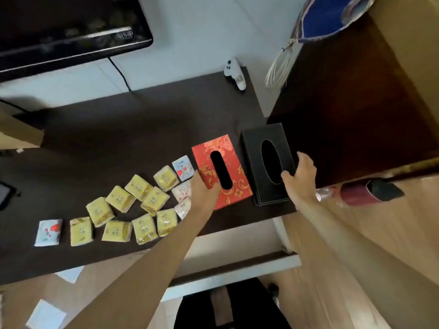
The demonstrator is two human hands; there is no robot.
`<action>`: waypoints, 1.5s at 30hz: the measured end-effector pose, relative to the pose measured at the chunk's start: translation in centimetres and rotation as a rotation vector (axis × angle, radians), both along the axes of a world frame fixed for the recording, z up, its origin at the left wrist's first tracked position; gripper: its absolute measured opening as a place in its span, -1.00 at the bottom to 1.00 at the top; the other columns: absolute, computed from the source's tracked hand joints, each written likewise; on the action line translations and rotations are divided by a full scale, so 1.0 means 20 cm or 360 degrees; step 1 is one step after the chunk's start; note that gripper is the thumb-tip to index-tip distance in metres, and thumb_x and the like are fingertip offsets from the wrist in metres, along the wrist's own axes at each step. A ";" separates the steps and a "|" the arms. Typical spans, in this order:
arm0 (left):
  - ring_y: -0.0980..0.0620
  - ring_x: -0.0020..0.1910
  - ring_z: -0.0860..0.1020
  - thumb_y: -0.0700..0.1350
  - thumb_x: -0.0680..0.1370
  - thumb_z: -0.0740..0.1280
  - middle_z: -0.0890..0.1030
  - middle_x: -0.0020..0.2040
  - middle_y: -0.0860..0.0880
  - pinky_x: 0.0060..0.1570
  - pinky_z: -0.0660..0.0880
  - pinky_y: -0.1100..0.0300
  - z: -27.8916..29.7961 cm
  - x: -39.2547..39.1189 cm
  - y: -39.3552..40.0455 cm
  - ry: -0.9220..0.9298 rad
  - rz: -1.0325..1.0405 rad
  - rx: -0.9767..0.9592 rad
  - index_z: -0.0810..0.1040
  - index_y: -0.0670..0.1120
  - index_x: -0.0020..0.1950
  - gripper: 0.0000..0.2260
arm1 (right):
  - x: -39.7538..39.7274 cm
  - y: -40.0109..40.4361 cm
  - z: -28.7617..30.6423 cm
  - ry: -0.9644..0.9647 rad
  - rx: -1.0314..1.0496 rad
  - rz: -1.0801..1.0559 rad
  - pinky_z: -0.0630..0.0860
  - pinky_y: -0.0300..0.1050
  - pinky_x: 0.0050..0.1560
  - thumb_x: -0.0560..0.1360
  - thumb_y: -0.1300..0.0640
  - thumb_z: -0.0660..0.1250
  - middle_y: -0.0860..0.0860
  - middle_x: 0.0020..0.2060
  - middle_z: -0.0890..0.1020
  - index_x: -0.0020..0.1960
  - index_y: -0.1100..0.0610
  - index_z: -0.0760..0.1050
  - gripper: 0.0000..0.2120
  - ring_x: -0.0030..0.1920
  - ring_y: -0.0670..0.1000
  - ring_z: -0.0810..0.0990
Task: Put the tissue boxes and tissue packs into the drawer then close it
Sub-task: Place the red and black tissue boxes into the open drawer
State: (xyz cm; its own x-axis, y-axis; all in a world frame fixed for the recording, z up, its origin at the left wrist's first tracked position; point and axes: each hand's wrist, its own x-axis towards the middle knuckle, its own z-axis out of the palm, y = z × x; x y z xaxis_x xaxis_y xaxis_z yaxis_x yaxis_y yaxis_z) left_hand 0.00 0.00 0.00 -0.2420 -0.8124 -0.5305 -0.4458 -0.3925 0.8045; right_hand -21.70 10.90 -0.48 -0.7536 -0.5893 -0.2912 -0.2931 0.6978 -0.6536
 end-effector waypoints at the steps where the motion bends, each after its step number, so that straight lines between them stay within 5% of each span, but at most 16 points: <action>1: 0.00 0.22 0.55 -0.21 0.54 0.39 0.55 0.25 -0.04 0.18 0.55 -0.03 -0.03 -0.02 -0.01 -0.0047 0.0013 -0.0022 0.36 -0.03 0.36 -0.58 | -0.02 -0.01 -0.03 -0.0060 0.0039 -0.0035 0.33 0.23 0.52 0.61 0.24 0.39 0.15 0.60 0.28 0.64 0.19 0.17 -0.32 0.59 0.19 0.24; 8: -0.04 0.22 0.52 -0.18 0.50 0.44 0.53 0.25 -0.04 0.25 0.48 -0.05 -0.22 -0.13 -0.09 -0.0126 0.0216 -0.0095 0.29 0.05 0.26 -0.55 | -0.05 -0.02 -0.19 -0.0171 0.0121 -0.0040 0.50 0.31 0.36 0.63 0.00 0.38 0.08 0.49 0.49 0.63 0.06 0.21 -0.35 0.44 0.21 0.50; 15: 0.02 0.08 0.54 -0.29 0.45 0.44 0.53 0.03 0.10 0.13 0.50 0.02 -0.24 -0.17 -0.11 -0.0075 0.0429 0.0049 0.39 -0.02 0.32 -0.50 | -0.09 -0.05 -0.22 -0.0321 0.0034 -0.0301 0.60 0.13 0.22 0.52 0.13 0.51 0.07 0.29 0.62 0.51 0.05 0.40 -0.40 0.26 0.17 0.61; 20: 0.24 -0.04 0.50 -0.32 0.46 0.43 0.50 -0.01 0.23 0.06 0.49 0.09 -0.17 -0.13 -0.05 -0.0006 0.0397 -0.0005 0.33 0.14 0.21 -0.49 | -0.11 -0.01 -0.15 -0.0387 -0.0021 -0.0344 0.61 0.11 0.21 0.45 0.22 0.55 0.05 0.21 0.67 0.43 0.07 0.49 -0.43 0.20 0.13 0.64; 29: 0.29 0.00 0.60 -0.31 0.42 0.43 0.61 0.03 0.25 0.00 0.55 0.23 -0.13 0.15 0.38 0.0130 0.0438 -0.0142 0.37 0.08 0.43 -0.36 | 0.25 0.44 -0.18 -0.0483 -0.0447 -0.0480 0.63 -0.36 -0.17 0.37 0.24 0.56 -0.12 0.05 0.70 0.29 -0.14 0.50 -0.42 0.03 -0.22 0.69; 36: 0.13 0.10 0.62 -0.31 0.41 0.44 0.63 0.15 0.08 0.15 0.58 0.04 -0.20 0.36 0.66 0.0091 0.0391 -0.0071 0.35 0.13 0.47 -0.30 | 0.46 0.70 -0.31 -0.0454 -0.0281 -0.0463 0.72 -0.02 -0.08 0.30 0.05 0.52 -0.15 0.00 0.73 0.21 -0.22 0.57 -0.50 -0.02 -0.12 0.74; 40: 0.02 0.25 0.55 -0.26 0.41 0.47 0.57 0.27 0.03 0.26 0.52 -0.09 -0.22 0.40 0.74 0.0049 0.0365 -0.0077 0.31 0.17 0.47 -0.28 | 0.51 0.75 -0.35 -0.0387 -0.0289 -0.0468 0.68 -0.20 -0.18 0.29 0.04 0.53 -0.26 0.02 0.71 0.19 -0.38 0.51 -0.44 -0.03 -0.22 0.72; 45: 0.07 0.26 0.54 -0.22 0.41 0.48 0.56 0.28 0.07 0.27 0.52 -0.09 -0.26 0.40 0.79 0.0011 0.0409 -0.0090 0.30 0.19 0.47 -0.28 | 0.54 0.76 -0.40 -0.0413 -0.0330 -0.0475 0.69 -0.13 -0.13 0.30 0.07 0.53 -0.21 0.00 0.71 0.17 -0.35 0.51 -0.47 -0.01 -0.18 0.72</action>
